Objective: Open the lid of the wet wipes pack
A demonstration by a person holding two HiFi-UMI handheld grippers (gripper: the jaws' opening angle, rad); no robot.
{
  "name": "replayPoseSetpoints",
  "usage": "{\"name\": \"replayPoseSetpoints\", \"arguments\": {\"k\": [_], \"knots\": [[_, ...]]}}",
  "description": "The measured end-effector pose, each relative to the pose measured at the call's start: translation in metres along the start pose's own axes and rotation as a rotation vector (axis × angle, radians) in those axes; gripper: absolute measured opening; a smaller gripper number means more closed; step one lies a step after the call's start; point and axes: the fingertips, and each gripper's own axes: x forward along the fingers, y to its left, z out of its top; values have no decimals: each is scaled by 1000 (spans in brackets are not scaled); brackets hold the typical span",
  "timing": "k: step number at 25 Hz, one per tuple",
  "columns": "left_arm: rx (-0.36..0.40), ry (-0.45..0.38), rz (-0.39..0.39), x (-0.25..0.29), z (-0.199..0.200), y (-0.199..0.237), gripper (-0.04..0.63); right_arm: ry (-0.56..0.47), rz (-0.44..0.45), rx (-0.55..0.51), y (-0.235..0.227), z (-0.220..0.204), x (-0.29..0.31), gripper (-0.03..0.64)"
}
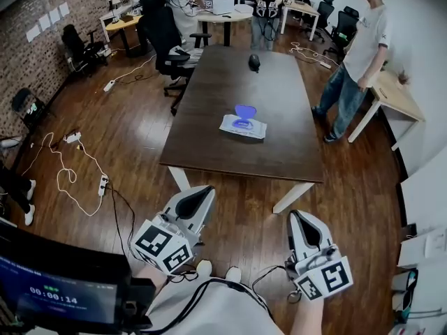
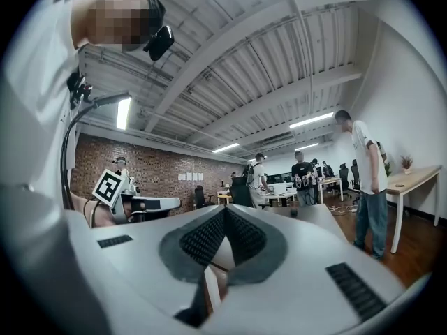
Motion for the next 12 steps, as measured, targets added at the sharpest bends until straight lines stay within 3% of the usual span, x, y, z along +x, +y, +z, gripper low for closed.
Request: {"name": "replayPoseSetpoints", "arguments": {"k": [6, 12], "knots": [[3, -10, -8, 0, 2, 18, -3, 0, -4, -5, 4, -1, 18, 8], [9, -7, -4, 2, 4, 9, -3, -9, -4, -5, 1, 1, 11, 8]]}}
